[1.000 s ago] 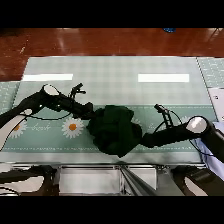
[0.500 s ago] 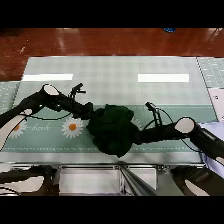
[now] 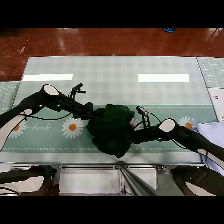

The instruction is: Fold the shirts.

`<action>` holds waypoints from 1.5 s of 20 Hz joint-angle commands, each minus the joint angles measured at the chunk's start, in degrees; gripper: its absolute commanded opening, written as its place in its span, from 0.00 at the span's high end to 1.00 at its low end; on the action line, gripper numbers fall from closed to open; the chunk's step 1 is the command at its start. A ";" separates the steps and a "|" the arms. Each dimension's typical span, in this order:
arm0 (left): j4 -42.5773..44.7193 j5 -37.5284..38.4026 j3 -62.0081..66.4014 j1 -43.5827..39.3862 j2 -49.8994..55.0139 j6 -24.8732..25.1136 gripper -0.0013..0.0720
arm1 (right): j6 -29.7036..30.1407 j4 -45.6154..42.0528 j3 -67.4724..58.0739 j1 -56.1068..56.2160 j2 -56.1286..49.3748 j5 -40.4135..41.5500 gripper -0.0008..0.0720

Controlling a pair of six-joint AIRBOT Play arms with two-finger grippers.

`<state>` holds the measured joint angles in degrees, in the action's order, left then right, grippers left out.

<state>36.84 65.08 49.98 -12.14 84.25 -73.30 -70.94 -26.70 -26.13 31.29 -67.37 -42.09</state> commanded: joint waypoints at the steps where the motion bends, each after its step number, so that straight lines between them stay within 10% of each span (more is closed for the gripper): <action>1: -0.02 -0.48 0.04 -0.02 0.02 0.00 0.95 | 0.17 3.37 -0.70 0.31 -0.98 4.50 0.50; 4: -0.04 -0.44 0.04 -0.04 0.02 0.00 0.95 | 0.09 4.37 -3.26 0.31 -2.12 7.87 0.59; 6: -0.04 -0.07 0.04 -0.02 0.02 0.00 0.95 | -1.03 4.31 -5.07 0.31 -4.20 10.43 0.95; 14: -9.88 2.43 6.84 6.95 -6.03 3.63 0.95 | -0.98 -12.68 -29.18 -11.85 0.07 -7.72 0.96; 23: -13.11 2.73 47.01 23.23 -19.26 -1.14 0.95 | -3.54 -25.66 -78.99 -32.81 6.14 -36.63 0.96; 30: -12.22 7.37 57.81 26.40 -28.15 -1.11 0.95 | -5.57 -34.45 -84.78 -33.38 14.78 -46.95 0.96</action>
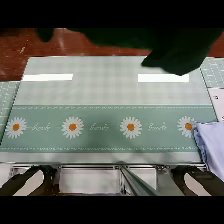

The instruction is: Fold the shirts.

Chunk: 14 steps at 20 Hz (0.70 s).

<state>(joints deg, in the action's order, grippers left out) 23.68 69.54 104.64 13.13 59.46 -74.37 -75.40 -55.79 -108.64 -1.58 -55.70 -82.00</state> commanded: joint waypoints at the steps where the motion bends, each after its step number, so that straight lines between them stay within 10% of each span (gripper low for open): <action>1: 0.94 6.75 3.13 1.11 -4.02 -0.04 0.95 | -1.95 -5.88 -1.73 -0.50 4.17 -8.48 0.96; 5: 8.92 18.10 -1.25 -3.93 -7.63 -2.89 0.95 | -2.64 -2.82 6.69 -0.50 8.48 -11.78 0.96; 14: 37.73 8.81 -56.08 -15.65 -24.74 -15.56 0.95 | 1.03 2.80 40.26 9.55 1.22 1.01 0.96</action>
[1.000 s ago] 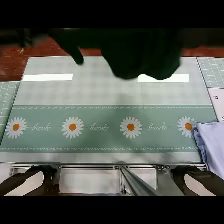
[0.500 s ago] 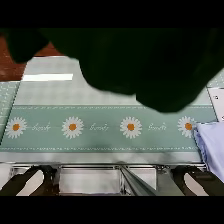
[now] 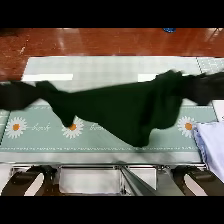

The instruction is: Fold the shirts.

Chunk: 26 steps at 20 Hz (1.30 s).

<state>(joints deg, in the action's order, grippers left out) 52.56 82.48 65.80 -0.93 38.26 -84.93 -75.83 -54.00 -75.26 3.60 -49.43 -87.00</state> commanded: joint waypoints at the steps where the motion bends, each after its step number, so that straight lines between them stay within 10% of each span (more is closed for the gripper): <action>1: 8.98 -6.43 -22.91 -1.60 -2.84 -4.98 0.95 | 2.10 1.11 6.86 6.29 -9.60 9.66 0.96; 6: 6.99 -25.49 -40.59 -1.57 1.81 -7.19 0.94 | 0.55 2.95 -2.43 7.52 -35.28 16.35 0.96; 7: 7.04 -26.62 -40.94 -1.57 3.30 -11.39 0.78 | -1.27 2.91 -5.01 7.52 -38.95 16.35 0.85; 8: 6.95 -26.84 -40.61 -1.57 5.18 -13.20 0.41 | -3.72 2.91 -7.52 7.52 -41.97 16.11 0.49; 9: 7.02 -26.77 -39.91 -1.55 6.82 -13.29 0.29 | -3.82 2.78 -9.73 7.52 -43.87 15.23 0.42; 16: 7.52 -16.92 -22.56 19.96 8.85 -3.74 0.29 | -5.73 -16.76 -14.12 -9.25 -34.14 -0.59 0.43; 26: -8.72 -14.82 -35.47 25.88 22.51 4.81 0.29 | 0.26 -5.92 43.32 -22.82 -2.89 10.12 0.43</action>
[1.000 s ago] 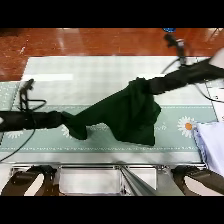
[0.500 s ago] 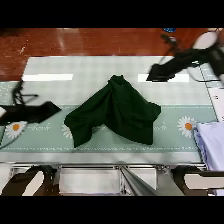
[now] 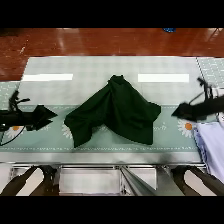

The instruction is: Fold the shirts.

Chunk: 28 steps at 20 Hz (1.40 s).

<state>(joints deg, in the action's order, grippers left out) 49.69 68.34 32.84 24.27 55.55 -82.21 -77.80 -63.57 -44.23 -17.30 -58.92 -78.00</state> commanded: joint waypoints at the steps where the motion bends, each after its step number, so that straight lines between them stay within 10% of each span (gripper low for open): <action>1: -7.67 -1.49 -2.51 0.52 6.99 2.10 0.29 | 2.01 4.24 14.19 -1.92 8.09 0.46 0.43; 11: -12.92 -11.28 -1.68 -10.03 17.51 5.33 0.30 | 1.70 5.11 16.41 -1.88 10.97 -3.41 0.43; 12: -12.96 -10.64 -1.27 -11.04 17.97 6.88 0.46 | 0.98 4.96 16.46 -1.88 10.97 -3.26 0.43; 13: -13.86 -9.20 -0.72 -11.87 18.10 9.73 0.95 | -0.44 5.18 16.81 -1.86 10.97 -3.21 0.43; 16: -19.30 -4.42 1.77 -12.70 18.08 16.04 0.95 | -0.98 5.88 19.93 -0.37 10.88 -1.36 0.43; 28: -19.28 -3.19 3.26 -14.19 18.08 16.20 0.95 | -2.97 15.17 22.29 16.65 -2.84 18.51 0.43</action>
<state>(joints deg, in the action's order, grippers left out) 30.50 64.90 36.01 10.87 73.58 -66.22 -80.82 -52.86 -22.02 -4.54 -57.80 -66.30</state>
